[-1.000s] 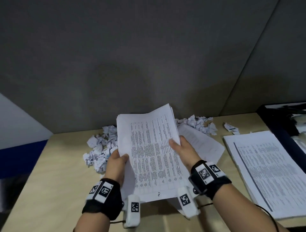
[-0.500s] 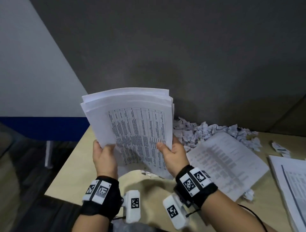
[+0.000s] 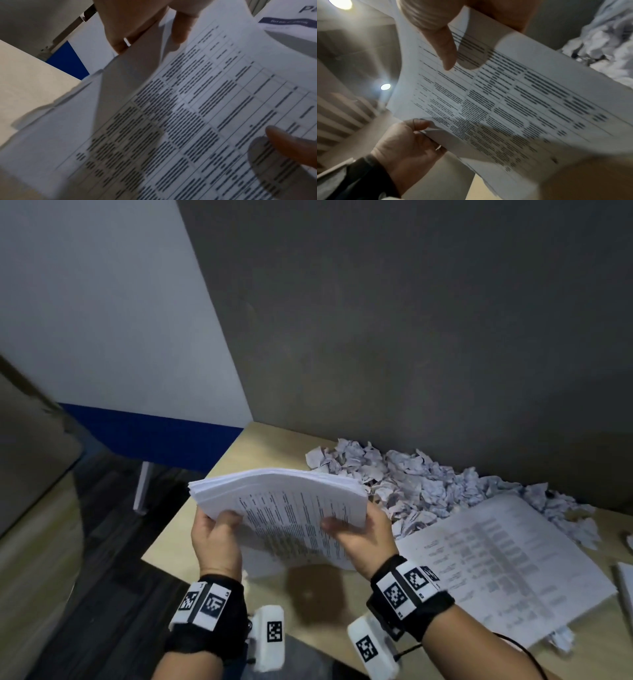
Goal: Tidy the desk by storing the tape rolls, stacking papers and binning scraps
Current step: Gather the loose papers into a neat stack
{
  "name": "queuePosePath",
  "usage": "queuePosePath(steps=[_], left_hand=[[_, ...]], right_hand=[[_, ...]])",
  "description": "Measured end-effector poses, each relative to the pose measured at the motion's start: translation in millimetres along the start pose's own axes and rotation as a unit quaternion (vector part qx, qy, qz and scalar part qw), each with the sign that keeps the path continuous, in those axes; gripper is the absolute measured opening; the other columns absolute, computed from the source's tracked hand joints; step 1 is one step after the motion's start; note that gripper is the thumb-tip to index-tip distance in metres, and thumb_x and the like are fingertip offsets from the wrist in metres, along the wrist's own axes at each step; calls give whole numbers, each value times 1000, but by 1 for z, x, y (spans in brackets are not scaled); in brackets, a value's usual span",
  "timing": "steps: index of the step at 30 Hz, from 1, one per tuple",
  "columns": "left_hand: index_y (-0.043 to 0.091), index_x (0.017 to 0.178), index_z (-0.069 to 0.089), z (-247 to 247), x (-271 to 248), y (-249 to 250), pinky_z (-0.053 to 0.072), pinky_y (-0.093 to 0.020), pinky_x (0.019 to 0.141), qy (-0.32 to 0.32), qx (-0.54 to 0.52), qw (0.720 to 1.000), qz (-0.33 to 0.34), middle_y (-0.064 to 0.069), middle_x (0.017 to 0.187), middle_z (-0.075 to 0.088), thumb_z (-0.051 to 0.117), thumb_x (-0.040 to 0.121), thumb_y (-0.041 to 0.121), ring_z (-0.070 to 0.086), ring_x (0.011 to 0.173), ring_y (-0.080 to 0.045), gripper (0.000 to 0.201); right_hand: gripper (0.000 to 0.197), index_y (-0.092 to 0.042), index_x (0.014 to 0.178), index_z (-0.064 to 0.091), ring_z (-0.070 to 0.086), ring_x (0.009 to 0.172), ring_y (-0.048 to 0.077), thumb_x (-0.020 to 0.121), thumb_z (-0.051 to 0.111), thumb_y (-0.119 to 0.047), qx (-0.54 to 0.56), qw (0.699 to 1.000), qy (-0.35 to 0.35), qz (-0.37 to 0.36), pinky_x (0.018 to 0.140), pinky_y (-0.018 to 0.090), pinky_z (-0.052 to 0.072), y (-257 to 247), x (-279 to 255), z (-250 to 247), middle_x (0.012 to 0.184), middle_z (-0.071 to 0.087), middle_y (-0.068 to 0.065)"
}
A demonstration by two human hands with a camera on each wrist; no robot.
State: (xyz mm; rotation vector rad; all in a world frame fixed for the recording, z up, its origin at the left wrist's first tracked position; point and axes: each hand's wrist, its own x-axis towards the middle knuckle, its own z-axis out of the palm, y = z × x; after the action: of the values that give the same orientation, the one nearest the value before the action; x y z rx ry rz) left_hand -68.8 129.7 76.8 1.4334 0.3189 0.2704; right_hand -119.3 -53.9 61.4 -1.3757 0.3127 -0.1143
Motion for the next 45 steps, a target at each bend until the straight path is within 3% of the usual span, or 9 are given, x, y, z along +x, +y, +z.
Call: queuePosePath(steps=[4,9,16,21,29,33,37,40,45], left_hand=[[19,93,60,-5,-1,-19,41,-28,67,-27,36,998,-35,-2,79,57,48,74,-2,52,76,-17,31],[17,118,54,-10,-3,-30,45,-41,86,-91,129,987,-39,-6,105,62,50,88,-4,55,97,-25,37],[21,89,52,15,-5,-11,48,-23,62,-198,166,966,32,2,86,63,50,93,1,60,72,-7,21],[26,93,54,47,-9,-16,51,-44,80,-260,212,942,7,-8,95,66,46,94,0,63,86,-27,27],[25,98,57,113,-39,-38,48,-42,65,-325,191,924,-69,-17,93,61,39,92,2,55,73,-30,30],[28,87,56,158,-60,-54,48,-42,62,-393,238,886,-56,-20,90,59,38,91,9,55,71,-30,27],[19,78,42,200,-80,-67,35,-31,53,-454,345,820,44,-12,72,50,37,92,9,46,60,-23,18],[14,90,43,230,-95,-76,30,-31,56,-500,435,741,106,-12,76,52,38,94,9,49,67,-26,7],[8,127,45,256,-117,-94,42,-34,75,-533,479,692,94,-23,107,62,38,95,10,59,95,-36,33]], right_hand=[[35,-14,104,64,63,89,12,78,65,9,-79,996,-6,29,68,12,52,14,-1,-2,93,68,-3],[22,-13,110,66,60,90,14,90,60,-6,-141,987,7,75,82,26,47,24,2,-2,95,67,-2],[22,-27,104,63,60,80,9,92,57,-9,-87,990,101,44,67,13,47,0,3,-29,88,64,-8],[5,-21,92,60,57,69,10,91,61,-16,-84,982,158,61,70,24,49,-5,-2,-61,74,59,-9],[20,-32,91,64,67,94,12,85,68,-13,-57,967,230,95,85,33,55,-14,-19,-123,96,71,-9],[10,-21,88,68,64,77,9,80,72,-26,-58,922,354,146,64,22,50,3,-38,-161,88,67,-6],[54,-23,95,71,65,89,23,51,70,-55,-72,870,449,191,86,39,55,52,-46,-200,109,62,7],[55,-23,89,73,64,92,27,47,71,-58,-52,833,492,245,89,40,54,63,-58,-221,111,62,9],[12,-25,68,69,66,89,27,70,80,-30,14,826,486,284,86,39,55,44,-76,-235,104,70,7]])
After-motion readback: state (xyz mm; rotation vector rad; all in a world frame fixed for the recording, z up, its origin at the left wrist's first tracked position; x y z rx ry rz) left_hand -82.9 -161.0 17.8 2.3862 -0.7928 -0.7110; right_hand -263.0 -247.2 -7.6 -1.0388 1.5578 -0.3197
